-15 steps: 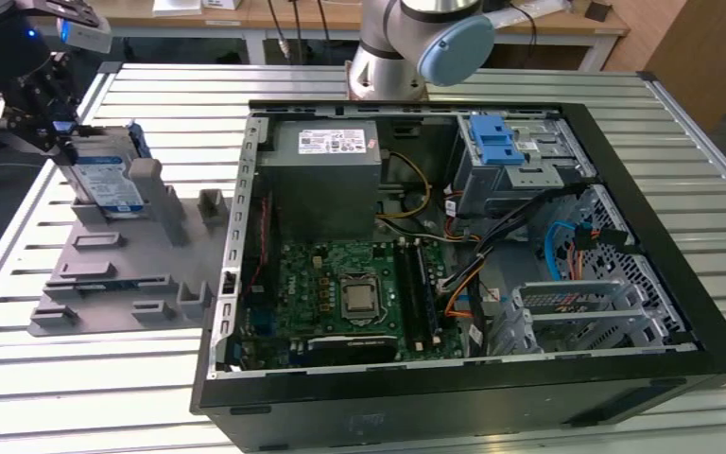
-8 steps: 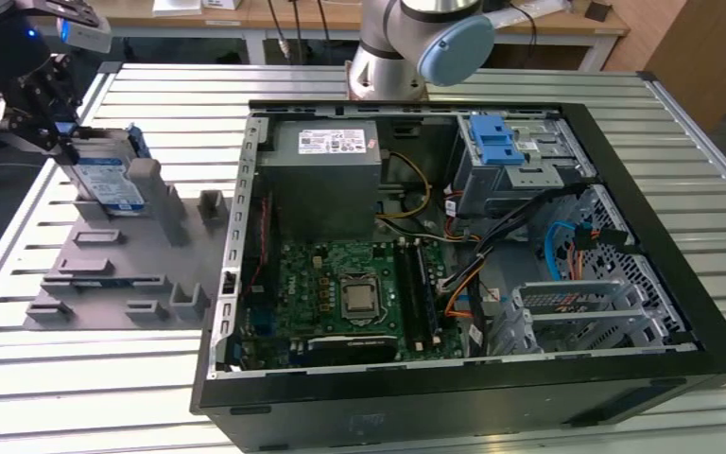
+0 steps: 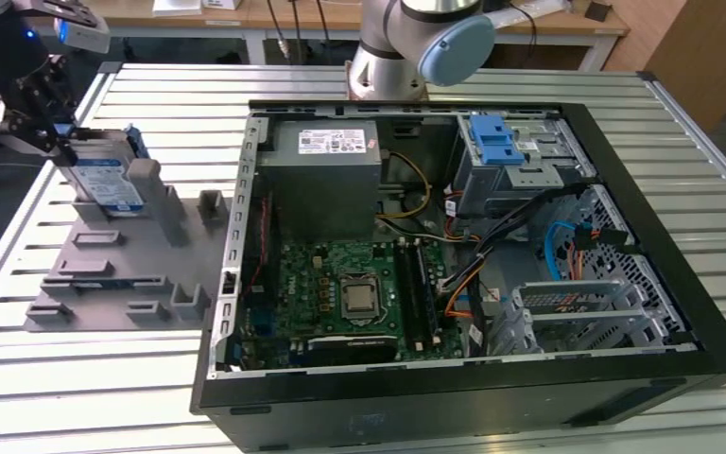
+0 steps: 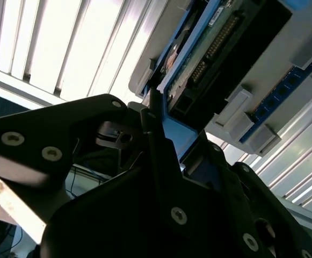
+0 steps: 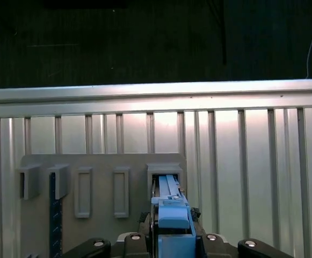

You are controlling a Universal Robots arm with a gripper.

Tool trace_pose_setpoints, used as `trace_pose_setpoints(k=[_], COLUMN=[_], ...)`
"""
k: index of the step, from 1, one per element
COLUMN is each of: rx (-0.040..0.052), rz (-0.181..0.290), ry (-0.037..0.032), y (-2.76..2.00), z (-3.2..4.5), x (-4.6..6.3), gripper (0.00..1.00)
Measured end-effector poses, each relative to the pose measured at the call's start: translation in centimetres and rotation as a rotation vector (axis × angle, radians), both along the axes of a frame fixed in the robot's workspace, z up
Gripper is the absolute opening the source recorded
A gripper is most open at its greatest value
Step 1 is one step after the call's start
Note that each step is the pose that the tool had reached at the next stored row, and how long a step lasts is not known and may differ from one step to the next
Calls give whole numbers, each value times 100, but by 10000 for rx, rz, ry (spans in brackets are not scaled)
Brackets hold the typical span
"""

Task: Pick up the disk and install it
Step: 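Pick up the disk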

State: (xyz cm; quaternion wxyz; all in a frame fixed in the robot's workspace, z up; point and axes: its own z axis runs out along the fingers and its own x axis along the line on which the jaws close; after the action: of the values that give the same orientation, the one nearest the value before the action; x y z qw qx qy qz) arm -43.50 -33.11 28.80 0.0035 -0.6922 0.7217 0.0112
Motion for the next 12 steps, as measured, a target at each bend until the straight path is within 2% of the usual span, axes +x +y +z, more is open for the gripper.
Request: trace_pose_setpoints(k=[6, 12], rx=[0, -1], rz=[458, 317], ry=[1, 0], y=[-2, -1], z=[0, -1], x=[-1, 0], gripper=[37, 37])
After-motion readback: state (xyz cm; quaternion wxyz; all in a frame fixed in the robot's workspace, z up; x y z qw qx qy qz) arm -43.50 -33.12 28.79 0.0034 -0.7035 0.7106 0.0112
